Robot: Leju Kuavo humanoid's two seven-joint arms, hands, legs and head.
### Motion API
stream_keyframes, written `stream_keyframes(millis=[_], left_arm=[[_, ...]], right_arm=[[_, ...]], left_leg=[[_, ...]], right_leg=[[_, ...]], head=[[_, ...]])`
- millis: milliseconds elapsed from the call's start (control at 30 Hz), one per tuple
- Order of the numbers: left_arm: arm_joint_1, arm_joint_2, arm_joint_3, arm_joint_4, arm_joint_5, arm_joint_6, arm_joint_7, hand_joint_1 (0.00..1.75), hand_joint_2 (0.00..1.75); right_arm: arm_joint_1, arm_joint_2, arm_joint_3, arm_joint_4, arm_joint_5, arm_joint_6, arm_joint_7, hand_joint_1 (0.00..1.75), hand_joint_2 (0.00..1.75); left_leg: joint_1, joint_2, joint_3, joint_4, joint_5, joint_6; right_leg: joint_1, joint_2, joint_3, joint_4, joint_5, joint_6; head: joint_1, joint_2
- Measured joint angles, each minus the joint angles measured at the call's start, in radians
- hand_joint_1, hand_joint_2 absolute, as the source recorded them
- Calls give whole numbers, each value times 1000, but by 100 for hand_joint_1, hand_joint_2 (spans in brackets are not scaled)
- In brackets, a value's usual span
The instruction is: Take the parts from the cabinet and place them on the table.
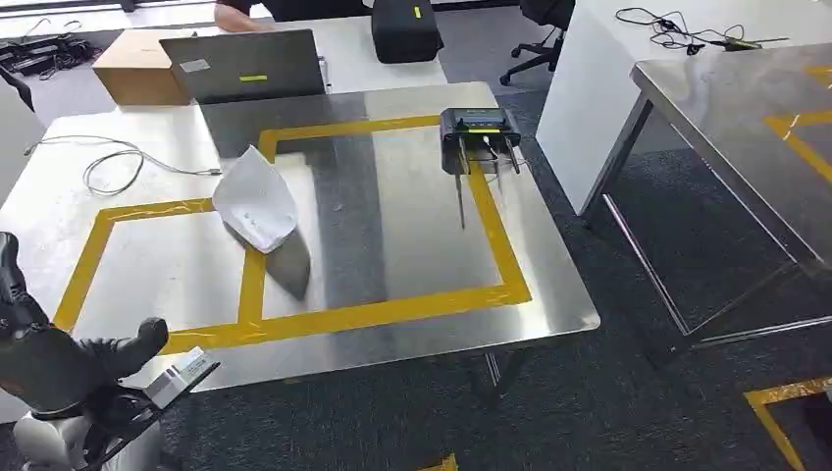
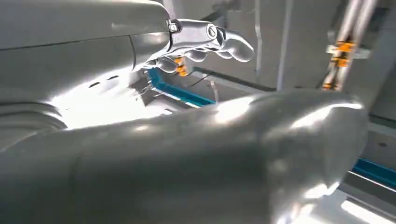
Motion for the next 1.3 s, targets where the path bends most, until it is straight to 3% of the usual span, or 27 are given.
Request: stream_keyframes(millis=[33, 167, 200, 233, 300, 333, 367, 400, 467, 500, 533, 567, 667, 700, 733, 800, 833, 867, 900, 967, 1000, 1033, 1067, 1167, 1200, 1233, 1300], left_arm=[[13, 1, 0, -7, -1, 0, 3, 0, 0], [42, 1, -5, -8, -4, 0, 28, 0, 0], [52, 4, -5, -6, -4, 0, 40, 0, 0], [59, 6, -5, -4, -4, 0, 52, 0, 0], [74, 7, -5, 3, -12, 0, 78, 0, 0], [83, 7, -5, 11, -20, 0, 92, 0, 0], [93, 7, -5, 19, -24, 0, 101, 0, 0], [100, 7, -5, 26, -20, 0, 110, 0, 0], [115, 7, -5, 46, 18, 0, 128, 0, 0], [126, 7, -5, 51, 46, 0, 127, 0, 0], [138, 7, -5, 55, 72, 0, 122, 0, 0], [156, 6, -4, 61, 84, 0, 114, 0, 0], [198, 3, 13, 83, 53, 0, 92, 0, 0], [199, -3, 21, 92, 40, 0, 80, 0, 0], [201, -13, 31, 100, 37, 0, 61, 0, 0], [215, -37, 61, 108, 55, 0, 11, 0, 0], [222, -43, 76, 113, 66, 0, -11, 0, 0], [228, -51, 96, 116, 76, 0, -39, 0, 0], [234, -60, 115, 118, 84, 0, -58, 0, 0], [239, -72, 146, 120, 84, 0, -75, 0, 0], [239, -77, 156, 120, 85, 0, -80, 0, 0], [240, -82, 165, 119, 88, 0, -84, 0, 0], [240, -85, 170, 119, 92, 0, -86, 0, 0], [242, -93, 181, 119, 86, 0, -71, 0, 0], [243, -92, 182, 120, 84, 0, -58, 0, 0], [244, -92, 183, 123, 88, 0, -47, 0, 0], [237, -91, 186, 143, 106, 0, -21, 0, 0]], right_arm=[[-2, 1, 0, 0, 4, 0, -3, 0, 0], [0, 9, 2, 0, 18, -1, -5, 0, 0], [-3, 13, 2, 0, 19, -1, -6, 0, 0], [-4, 13, 2, 0, 19, -1, -7, 0, 0], [-4, 13, 3, 0, 19, 0, -11, 0, 0], [-4, 13, 3, 0, 20, 0, -12, 0, 0], [-3, 13, 3, 0, 21, 0, -12, 0, 0], [-3, 13, 3, 0, 22, 0, -11, 0, 0], [-3, 15, 3, 0, 22, 0, -5, 0, 0], [-5, 15, 3, 0, 22, 0, -4, 0, 0], [-4, 15, 3, 0, 23, 0, -3, 0, 0], [-3, 16, 3, 0, 32, 0, 0, 0, 0], [-2, 19, 1, 0, 47, -3, 19, 0, 0], [1, 19, 0, 0, 50, -5, 28, 0, 0], [1, 19, 0, 0, 51, -6, 33, 0, 0], [1, 20, 0, 0, 51, -6, 33, 0, 0], [1, 20, 0, 0, 52, -6, 29, 0, 0], [1, 20, 0, 0, 54, -7, 22, 0, 0], [1, 20, 0, 0, 56, -7, 20, 0, 0], [1, 19, 0, 0, 59, -10, 17, 0, 0], [1, 19, 0, 0, 60, -11, 14, 0, 0], [-3, 16, 0, 0, 61, -12, 6, 0, 0], [-3, 16, 0, 0, 61, -13, -2, 0, 0], [-5, 16, 0, 0, 64, -11, -16, 0, 0], [-4, 17, 0, 0, 65, -11, -19, 0, 0], [-6, 16, 0, 0, 68, -11, -20, 0, 0], [-7, 15, 0, 0, 70, -11, -22, 0, 0]], left_leg=[[-5, 1, -9, 6, 4, -6], [-4, 3, -9, -6, 33, -32], [0, -3, -16, 8, 9, -36], [1, -5, -36, 51, -56, -41], [8, -6, -68, 188, -166, -52], [9, -6, -77, 250, -193, -56], [11, -6, -75, 288, -190, -58], [13, -6, -54, 285, -160, -59], [16, -5, 48, 163, -85, -56], [16, -6, 116, 71, -86, -54], [13, -6, 170, -19, -134, -50], [6, -10, 178, -23, -132, -38], [3, -10, 155, -31, -115, -11], [7, -5, 144, -32, -102, 1], [7, -7, 130, -32, -90, 10], [5, -6, 98, -31, -64, 15], [2, -5, 82, -29, -53, 16], [0, -3, 70, -26, -40, 17], [-1, -2, 51, -21, -28, 16], [-2, -2, 16, -9, -10, 11], [-2, -3, 3, -3, -3, 8], [-5, -2, -6, 2, 4, 3], [-5, -3, -8, 4, 11, -3], [-1, -3, -8, -9, 38, -22], [1, -5, -12, -2, 33, -28], [1, -9, -26, 19, -15, -35], [8, -9, -55, 139, -135, -48]], right_leg=[[7, 0, 30, -61, -29, -8], [6, -3, 6, -64, 0, -39], [2, -10, -1, -68, 13, -47], [1, -10, -14, -69, 26, -55], [2, -11, -43, -68, 49, -55], [2, -12, -59, -67, 61, -54], [2, -12, -76, -66, 73, -52], [1, -14, -87, -65, 84, -50], [0, -14, -119, -60, 107, -42], [-1, -14, -128, -57, 116, -37], [2, -12, -133, -54, 124, -30], [1, -12, -128, -58, 132, -23], [-1, -11, -129, -69, 157, -1], [-7, -10, -135, -56, 140, 5], [-5, -8, -150, -23, 80, 7], [-3, -5, -184, 121, -60, 11], [-2, -4, -195, 190, -93, 11], [0, -4, -195, 242, -93, 10], [1, -4, -179, 253, -61, 8], [5, -4, -86, 156, 15, -1], [8, -3, -14, 59, 19, -9], [12, -2, 45, -39, -32, -19], [16, -1, 64, -72, -39, -22], [20, -2, 44, -76, -21, -39], [10, -9, 37, -85, -4, -50], [10, -11, 26, -87, 8, -57], [9, -12, -2, -86, 31, -62]], head=[[1, 0], [1, 0], [2, 0], [0, 0], [0, 0], [0, 0], [-1, 0], [0, 0], [0, 0], [0, 0], [-1, 0], [5, 0], [-4, 0], [-6, 0], [-2, 0], [2, 0], [2, 0], [1, 0], [2, 0], [2, 0], [2, 0], [2, 0], [0, 0], [4, 0], [5, 0], [2, 0], [2, 0]])
